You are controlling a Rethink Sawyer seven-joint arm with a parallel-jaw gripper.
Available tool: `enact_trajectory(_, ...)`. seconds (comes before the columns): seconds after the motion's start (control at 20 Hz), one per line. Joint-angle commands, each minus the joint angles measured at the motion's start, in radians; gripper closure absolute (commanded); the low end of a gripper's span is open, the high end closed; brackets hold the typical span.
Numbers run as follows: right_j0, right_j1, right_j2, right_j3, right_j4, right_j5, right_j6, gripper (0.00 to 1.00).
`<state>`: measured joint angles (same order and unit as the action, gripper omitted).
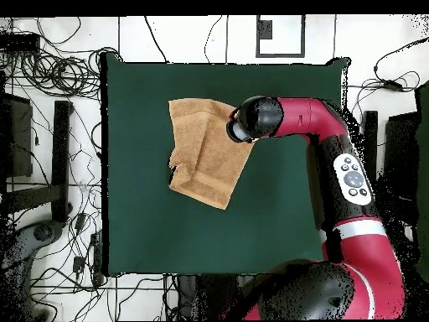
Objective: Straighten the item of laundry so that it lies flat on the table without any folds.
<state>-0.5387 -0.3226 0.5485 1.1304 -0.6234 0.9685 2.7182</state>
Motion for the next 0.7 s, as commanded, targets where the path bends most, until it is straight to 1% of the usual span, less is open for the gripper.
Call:
enact_trajectory(0.05, 0.056, 0.047, -0.028, -0.049, -0.058, 0.117, -0.312, 0.0)
enact_trajectory(0.7, 0.079, 0.073, -0.042, -0.069, -0.076, 0.138, -0.286, 0.0)
